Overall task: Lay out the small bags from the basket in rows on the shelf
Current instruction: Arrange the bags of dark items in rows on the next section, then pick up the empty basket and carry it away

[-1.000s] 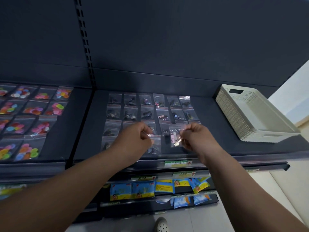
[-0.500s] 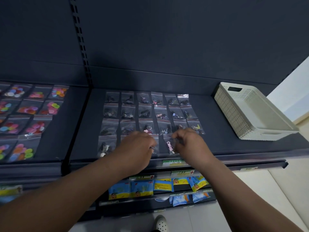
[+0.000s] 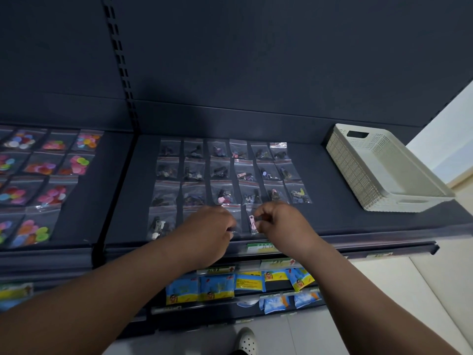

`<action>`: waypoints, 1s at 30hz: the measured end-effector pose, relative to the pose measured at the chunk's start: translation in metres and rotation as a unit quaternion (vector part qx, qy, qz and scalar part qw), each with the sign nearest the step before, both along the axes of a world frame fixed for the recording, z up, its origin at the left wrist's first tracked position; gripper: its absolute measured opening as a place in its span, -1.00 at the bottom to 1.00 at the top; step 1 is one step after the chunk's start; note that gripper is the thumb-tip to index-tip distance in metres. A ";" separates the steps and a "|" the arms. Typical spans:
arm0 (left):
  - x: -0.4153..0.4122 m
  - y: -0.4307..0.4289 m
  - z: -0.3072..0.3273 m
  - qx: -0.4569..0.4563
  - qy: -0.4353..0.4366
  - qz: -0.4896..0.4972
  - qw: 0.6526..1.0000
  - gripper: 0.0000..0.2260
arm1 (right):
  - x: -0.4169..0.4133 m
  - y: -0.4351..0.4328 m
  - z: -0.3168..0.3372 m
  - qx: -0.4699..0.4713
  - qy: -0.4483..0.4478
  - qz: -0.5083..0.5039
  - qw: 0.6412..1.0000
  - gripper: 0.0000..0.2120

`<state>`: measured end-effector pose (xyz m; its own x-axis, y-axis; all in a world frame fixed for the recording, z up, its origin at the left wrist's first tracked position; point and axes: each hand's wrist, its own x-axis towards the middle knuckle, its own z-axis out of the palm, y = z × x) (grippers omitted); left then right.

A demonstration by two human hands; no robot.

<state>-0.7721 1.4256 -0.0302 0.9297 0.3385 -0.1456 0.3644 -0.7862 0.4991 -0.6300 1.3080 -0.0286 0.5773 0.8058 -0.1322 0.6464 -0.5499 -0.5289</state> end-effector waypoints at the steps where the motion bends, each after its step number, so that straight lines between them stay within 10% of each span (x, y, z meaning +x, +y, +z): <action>1: 0.000 0.000 0.000 0.001 -0.001 0.002 1.000 -0.72 | 0.000 0.000 0.000 0.004 -0.003 -0.001 1.000 -0.92; 30: 0.119 -0.039 0.075 0.091 -0.159 0.021 0.983 -0.74 | 0.097 -0.103 0.073 0.096 -0.204 -0.141 0.964 -0.80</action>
